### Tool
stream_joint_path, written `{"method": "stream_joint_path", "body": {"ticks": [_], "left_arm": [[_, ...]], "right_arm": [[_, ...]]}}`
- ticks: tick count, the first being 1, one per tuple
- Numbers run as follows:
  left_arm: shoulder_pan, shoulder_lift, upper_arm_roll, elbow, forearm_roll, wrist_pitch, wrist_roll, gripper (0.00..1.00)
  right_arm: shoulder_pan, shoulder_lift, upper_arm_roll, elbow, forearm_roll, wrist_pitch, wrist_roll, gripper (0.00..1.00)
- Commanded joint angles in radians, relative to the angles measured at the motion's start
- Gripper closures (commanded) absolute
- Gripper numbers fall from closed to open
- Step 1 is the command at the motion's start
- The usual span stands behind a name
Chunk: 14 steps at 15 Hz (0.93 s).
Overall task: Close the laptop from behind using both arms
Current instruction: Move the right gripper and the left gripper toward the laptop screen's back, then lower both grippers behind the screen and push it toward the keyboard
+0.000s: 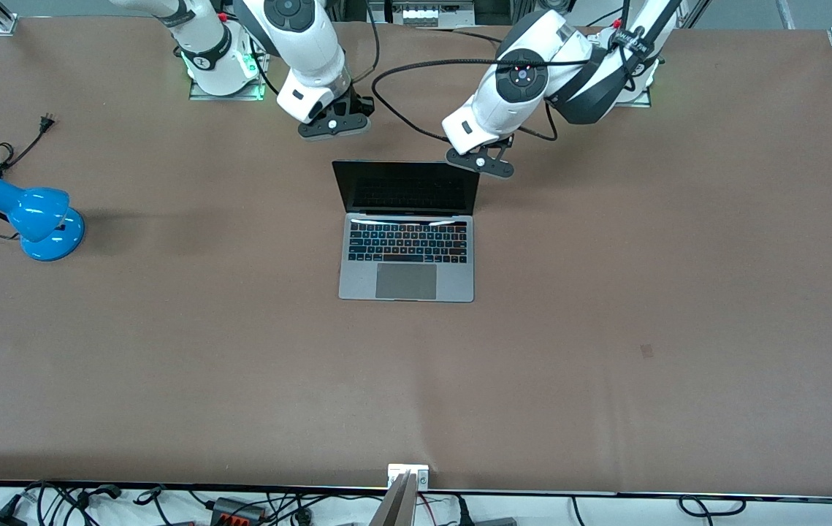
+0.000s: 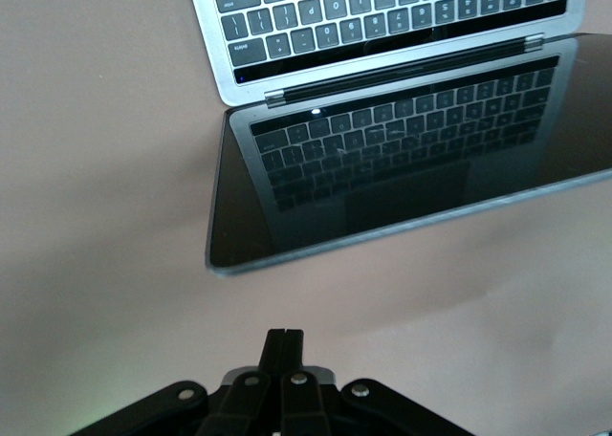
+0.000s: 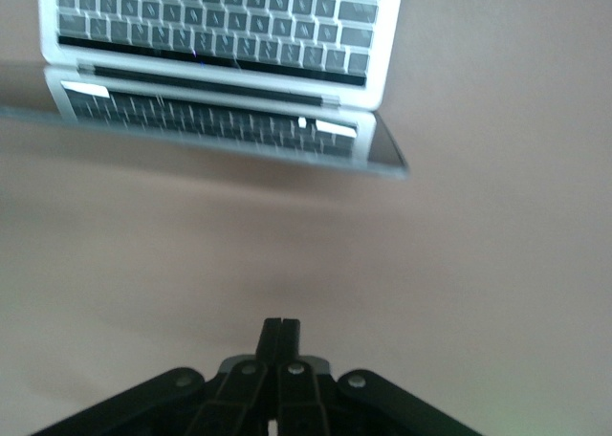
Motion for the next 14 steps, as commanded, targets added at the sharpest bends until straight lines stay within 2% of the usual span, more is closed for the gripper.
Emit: {"method": "stream_joint_path", "body": {"ticks": [1,4,8,14], "left_arm": [[0.006,-0.013,-0.005,-0.027,-0.023,0.034,0.021,1.00],[0.009,0.017,-0.003,-0.015,-0.025,0.048,0.020,1.00],[0.020,0.084,0.001,0.039,-0.023,0.068,0.014,1.00],[0.021,0.141,0.010,0.091,-0.013,0.069,0.011,1.00]], "right_arm": [[0.005,0.044,-0.012,-0.007,-0.031,0.117,0.017,1.00],[-0.003,0.083,-0.012,-0.005,-0.031,0.203,0.016,1.00],[-0.026,0.133,-0.018,-0.002,-0.081,0.274,0.016,1.00],[-0.067,0.148,-0.021,0.006,-0.115,0.346,0.013,1.00]]}}
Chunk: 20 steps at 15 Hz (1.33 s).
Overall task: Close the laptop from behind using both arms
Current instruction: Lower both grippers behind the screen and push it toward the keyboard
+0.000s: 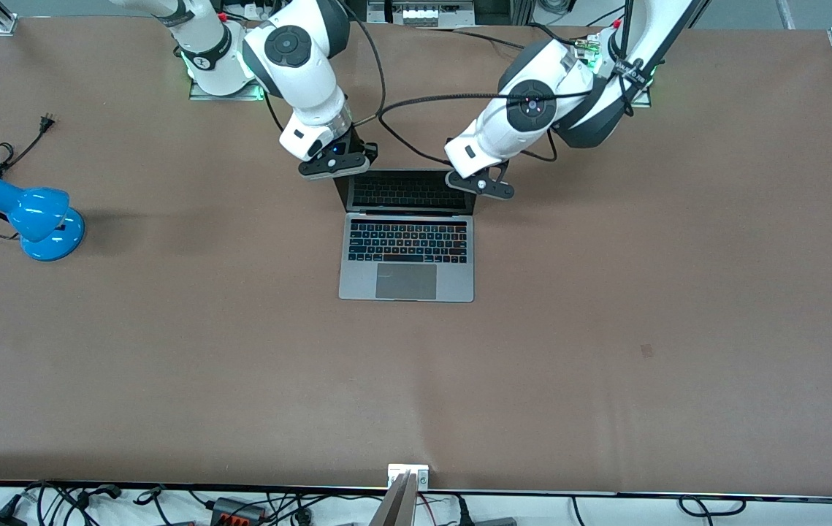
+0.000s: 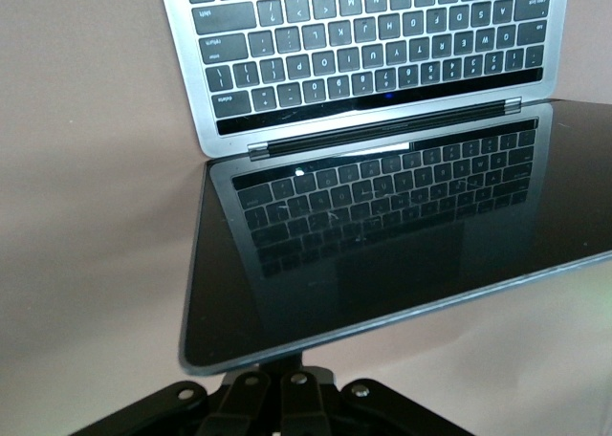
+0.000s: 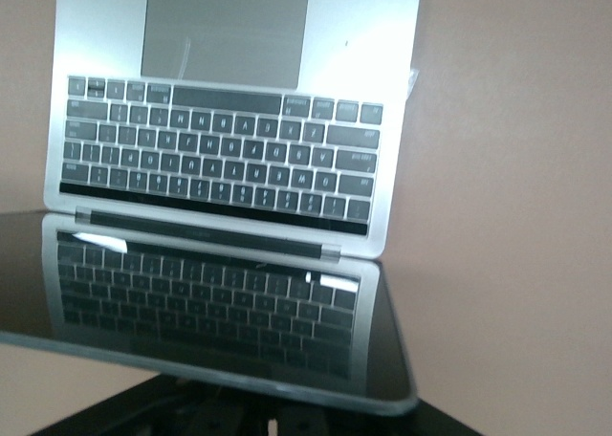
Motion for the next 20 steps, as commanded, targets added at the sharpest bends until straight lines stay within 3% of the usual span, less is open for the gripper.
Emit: {"method": "stream_joint_path", "body": {"ticks": [1,9,13,20], "left_arm": [[0.003,0.041,0.003,0.048,-0.011,-0.003,0.009,1.00],[0.000,0.130,0.054,0.143,-0.006,-0.005,0.009,1.00],[-0.007,0.253,0.064,0.221,0.081,-0.008,-0.002,1.00],[-0.030,0.374,0.065,0.311,0.215,-0.003,-0.091,1.00]], "right_arm": [[-0.022,0.023,0.003,0.008,-0.026,0.064,0.010,1.00],[-0.061,0.133,-0.002,0.039,-0.051,0.259,-0.006,1.00],[-0.088,0.185,-0.002,0.083,-0.091,0.273,-0.007,1.00],[-0.110,0.248,-0.005,0.140,-0.121,0.308,-0.026,1.00]]}}
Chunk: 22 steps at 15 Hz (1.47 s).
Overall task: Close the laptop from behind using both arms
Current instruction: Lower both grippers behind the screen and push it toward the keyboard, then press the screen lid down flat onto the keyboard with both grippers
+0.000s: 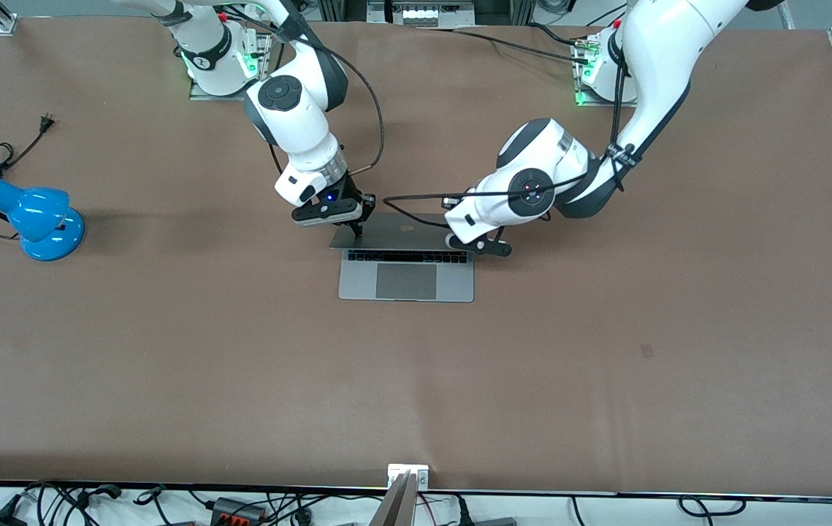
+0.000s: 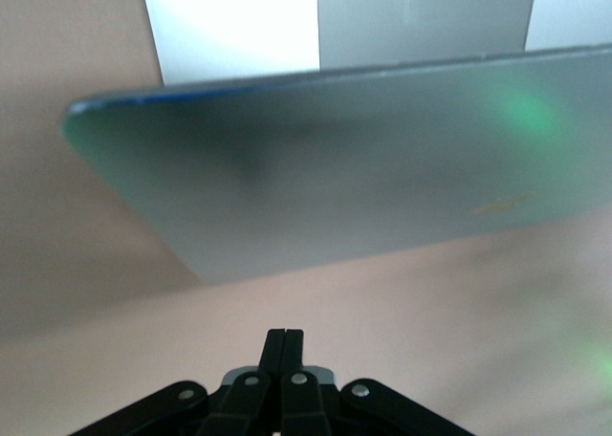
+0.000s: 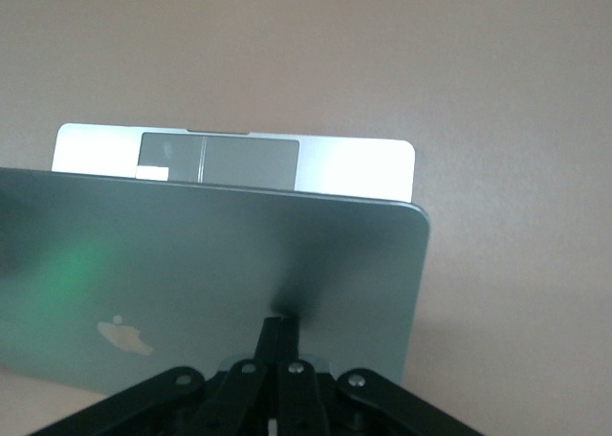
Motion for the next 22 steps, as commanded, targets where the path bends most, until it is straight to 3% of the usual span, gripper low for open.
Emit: {"method": "stream_joint_path", "body": {"ticks": [1,11,22], "left_arm": [[-0.011,0.060,0.002,0.074,0.053,-0.008,-0.032,1.00],[-0.052,0.123,0.051,0.110,0.102,0.043,-0.032,1.00],[-0.054,0.126,0.071,0.111,0.110,0.107,-0.021,1.00]], "right_arm": [[-0.023,0.037,0.001,0.031,-0.024,0.042,-0.019,1.00],[-0.026,0.074,-0.004,0.045,-0.024,0.076,-0.046,1.00],[-0.024,0.159,-0.004,0.061,-0.024,0.182,-0.051,1.00]]}}
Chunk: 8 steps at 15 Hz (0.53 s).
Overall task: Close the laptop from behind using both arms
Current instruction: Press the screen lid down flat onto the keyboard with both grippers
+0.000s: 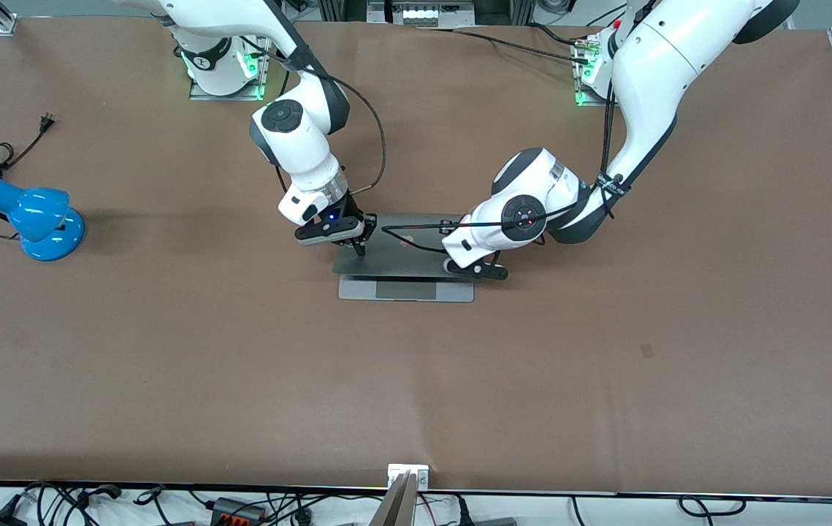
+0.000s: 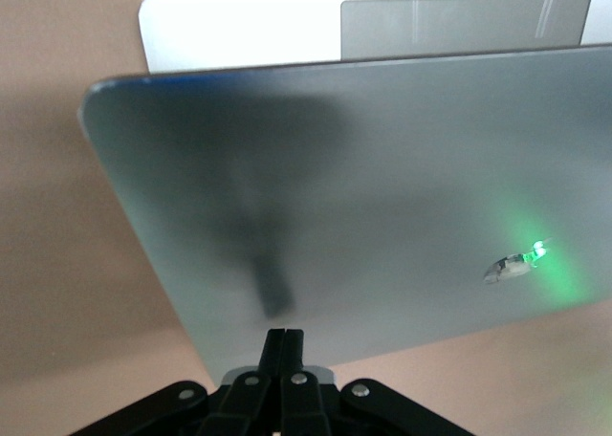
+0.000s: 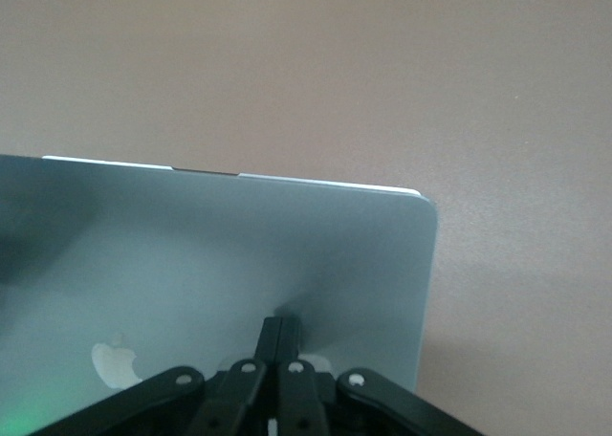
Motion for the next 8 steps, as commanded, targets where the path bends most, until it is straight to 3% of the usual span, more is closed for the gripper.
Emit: {"method": "stream_joint_path", "body": {"ticks": [1,5,8], "left_arm": [[-0.014,0.021,0.036,0.026,0.049,0.056,-0.010,1.00],[-0.032,0.052,0.042,0.079,0.076,0.067,-0.018,1.00],[-0.090,0.064,0.106,0.107,0.088,0.069,-0.016,1.00]], "right_arm": [[-0.002,0.038,0.001,0.020,-0.013,0.036,-0.018,1.00],[0.001,0.069,0.001,0.020,-0.013,0.071,-0.018,1.00],[0.004,0.092,0.001,0.020,-0.013,0.110,-0.020,1.00]]}}
